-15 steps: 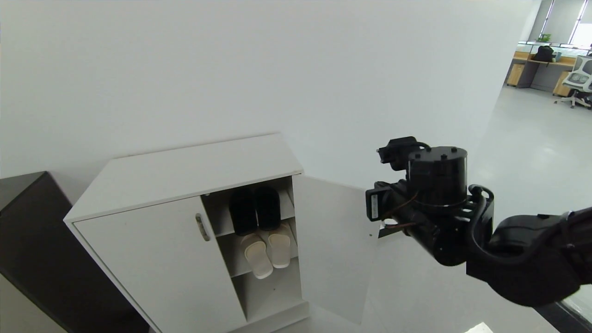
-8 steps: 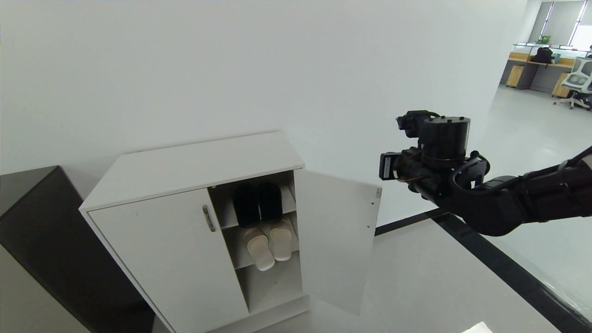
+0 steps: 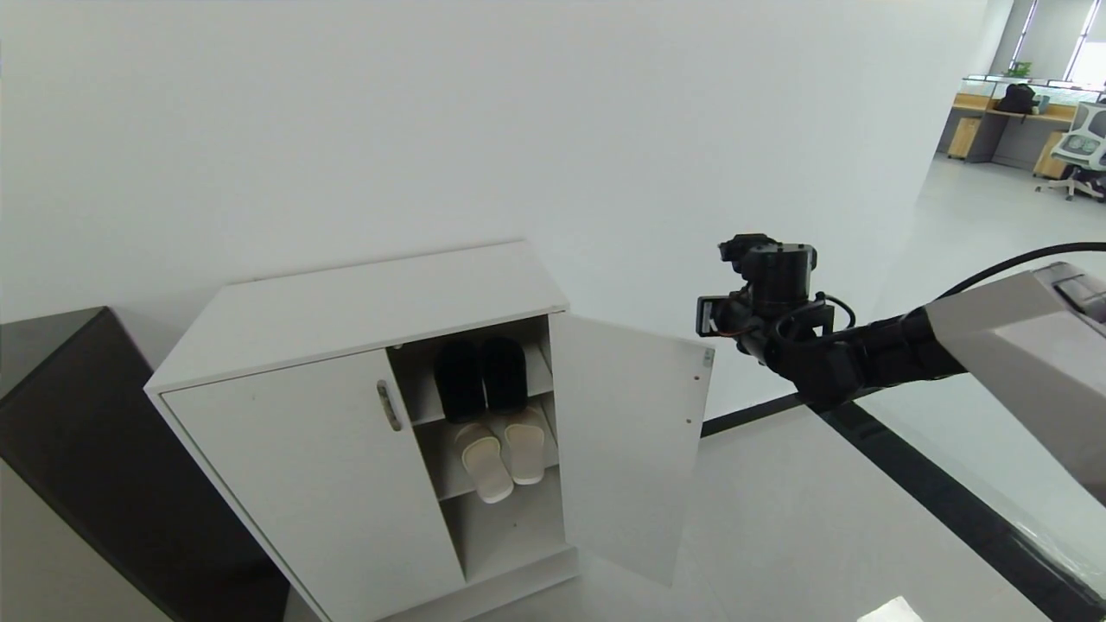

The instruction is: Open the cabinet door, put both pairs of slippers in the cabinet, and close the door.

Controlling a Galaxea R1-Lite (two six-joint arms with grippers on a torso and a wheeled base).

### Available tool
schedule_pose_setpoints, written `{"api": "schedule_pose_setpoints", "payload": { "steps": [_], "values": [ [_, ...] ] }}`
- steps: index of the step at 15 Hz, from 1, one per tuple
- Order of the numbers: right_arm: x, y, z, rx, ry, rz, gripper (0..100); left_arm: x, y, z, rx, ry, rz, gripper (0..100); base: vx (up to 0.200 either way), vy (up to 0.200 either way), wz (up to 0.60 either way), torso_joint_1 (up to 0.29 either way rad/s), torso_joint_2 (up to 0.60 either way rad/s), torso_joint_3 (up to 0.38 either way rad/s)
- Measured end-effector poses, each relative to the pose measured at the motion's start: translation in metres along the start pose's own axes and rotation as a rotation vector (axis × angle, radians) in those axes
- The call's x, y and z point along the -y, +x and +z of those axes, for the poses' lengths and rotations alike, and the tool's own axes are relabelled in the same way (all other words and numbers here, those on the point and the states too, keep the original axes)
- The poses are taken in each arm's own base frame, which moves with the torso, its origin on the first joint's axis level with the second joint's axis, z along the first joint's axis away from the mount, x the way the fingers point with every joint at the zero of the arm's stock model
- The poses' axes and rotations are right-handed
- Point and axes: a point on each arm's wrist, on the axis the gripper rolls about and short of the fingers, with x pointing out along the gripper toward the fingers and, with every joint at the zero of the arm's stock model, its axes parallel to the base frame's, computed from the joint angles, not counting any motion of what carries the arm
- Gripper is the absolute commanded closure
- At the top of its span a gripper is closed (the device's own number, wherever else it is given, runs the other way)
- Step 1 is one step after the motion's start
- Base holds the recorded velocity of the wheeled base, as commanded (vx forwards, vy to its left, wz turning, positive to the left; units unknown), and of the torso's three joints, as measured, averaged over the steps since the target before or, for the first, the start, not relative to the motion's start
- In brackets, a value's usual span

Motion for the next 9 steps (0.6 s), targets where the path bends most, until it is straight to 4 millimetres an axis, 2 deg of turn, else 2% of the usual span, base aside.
{"api": "schedule_pose_setpoints", "payload": {
  "steps": [4, 9],
  "values": [
    [0.000, 0.025, -0.022, -0.037, 0.012, -0.012, 100, 0.000, 0.000, 0.000, 0.000, 0.000, 0.000, 100, 0.000, 0.000, 0.00, 0.000, 0.00, 0.000],
    [-0.003, 0.030, -0.037, -0.083, 0.026, -0.010, 100, 0.000, 0.000, 0.000, 0.000, 0.000, 0.000, 100, 0.000, 0.000, 0.00, 0.000, 0.00, 0.000]
  ]
}}
